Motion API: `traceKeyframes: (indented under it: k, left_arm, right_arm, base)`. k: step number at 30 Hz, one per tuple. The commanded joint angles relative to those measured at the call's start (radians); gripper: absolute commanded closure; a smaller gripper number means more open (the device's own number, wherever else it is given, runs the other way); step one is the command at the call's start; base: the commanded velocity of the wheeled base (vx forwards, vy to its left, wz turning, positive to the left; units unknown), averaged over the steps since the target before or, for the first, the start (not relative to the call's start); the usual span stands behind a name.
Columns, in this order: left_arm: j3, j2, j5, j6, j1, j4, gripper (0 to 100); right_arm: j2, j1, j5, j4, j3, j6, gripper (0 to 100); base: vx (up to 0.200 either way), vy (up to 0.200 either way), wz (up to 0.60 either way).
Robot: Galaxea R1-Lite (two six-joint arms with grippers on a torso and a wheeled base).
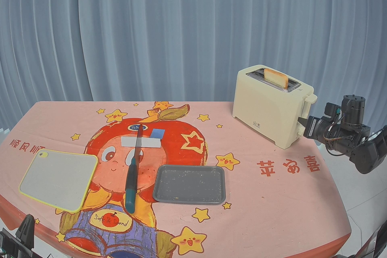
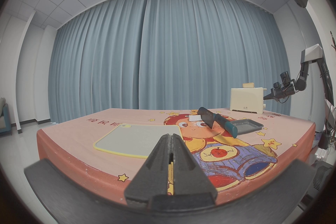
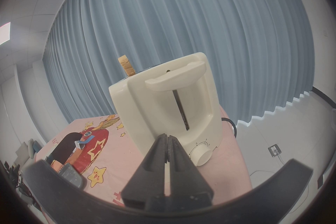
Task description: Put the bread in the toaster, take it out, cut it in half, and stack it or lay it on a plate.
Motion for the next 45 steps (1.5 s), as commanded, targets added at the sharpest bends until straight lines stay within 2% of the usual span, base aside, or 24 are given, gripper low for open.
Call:
traceKeyframes:
  k: [1, 9, 16, 45]
  left_arm:
    - [0.018, -0.009, 0.0, 0.0, 0.0, -0.001, 100]
    - [0.018, -0.009, 0.0, 0.0, 0.0, -0.001, 100]
    - [0.018, -0.009, 0.0, 0.0, 0.0, -0.001, 100]
    - [0.018, -0.009, 0.0, 0.0, 0.0, -0.001, 100]
  right_arm:
    - [-0.011, -0.006, 0.0, 0.006, 0.004, -0.002, 100]
    - [-0.038, -0.003, -0.009, 0.05, 0.027, -0.008, 100]
    - [-0.1, 0.002, -0.009, 0.239, 0.016, -0.008, 100]
    - [0.031, -0.01, -0.011, 0.236, -0.012, -0.001, 100]
  base:
    - [0.0, 0.0, 0.0]
    - [0.0, 0.0, 0.0]
    - [0.0, 0.0, 0.0]
    - [0.0, 0.0, 0.0]
